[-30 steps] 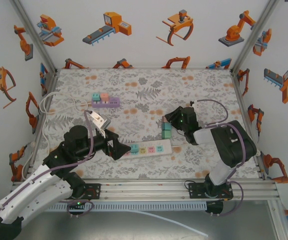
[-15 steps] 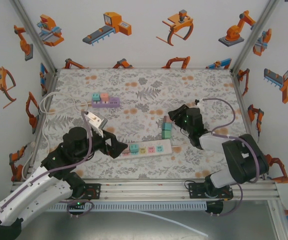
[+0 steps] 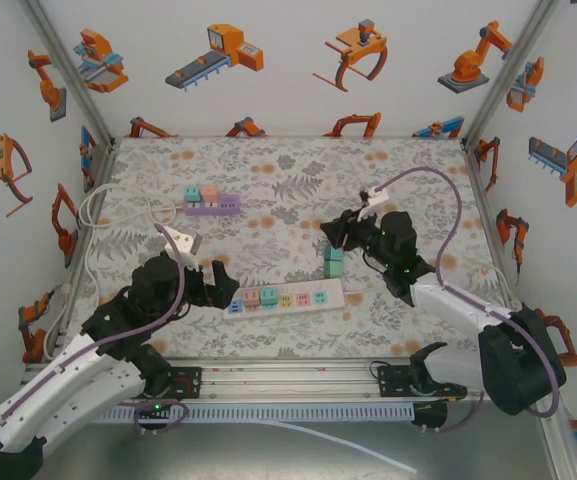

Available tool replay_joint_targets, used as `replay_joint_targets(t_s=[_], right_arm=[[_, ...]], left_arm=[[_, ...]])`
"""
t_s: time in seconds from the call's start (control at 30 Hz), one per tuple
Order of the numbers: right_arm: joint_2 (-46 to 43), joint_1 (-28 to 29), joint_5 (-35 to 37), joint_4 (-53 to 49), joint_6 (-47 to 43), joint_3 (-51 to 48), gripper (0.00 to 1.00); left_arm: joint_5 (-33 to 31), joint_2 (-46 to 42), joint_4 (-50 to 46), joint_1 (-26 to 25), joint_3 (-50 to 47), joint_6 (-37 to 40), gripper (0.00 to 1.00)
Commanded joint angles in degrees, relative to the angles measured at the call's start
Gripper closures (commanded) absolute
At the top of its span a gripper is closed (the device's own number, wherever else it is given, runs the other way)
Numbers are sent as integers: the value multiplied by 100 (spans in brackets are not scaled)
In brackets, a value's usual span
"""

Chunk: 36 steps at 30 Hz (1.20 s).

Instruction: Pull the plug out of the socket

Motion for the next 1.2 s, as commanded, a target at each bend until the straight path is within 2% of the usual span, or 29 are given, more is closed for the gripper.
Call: replay_joint_targets(t_s=[0.0,0.17,0.33,0.57,0.83,1.17], right_arm=[[-99,342,-1276,-79,-1884,259,57],[167,1035,-2153,-1473,-3702,798,55],[701,1588,-2364,-2400,-4643,1267,54],[1431,2000,-2434,-3141,-5104,1867,54],[2019,2233,-2489,-3420,-5179,2189,54],[2430,2341,-2343,-3560,-5184,2336,54]], left_arm=[[-539,135,-510,-3,111,-310,3],[-597,357,-548,23,17,-530,3],[-658,468,-585,45,-75,-631,3],[-677,785,-964,222,-150,-867,3],[-155,1248,-557,433,-379,-1052,3],[14,2243,-261,515,-401,-1360,3]])
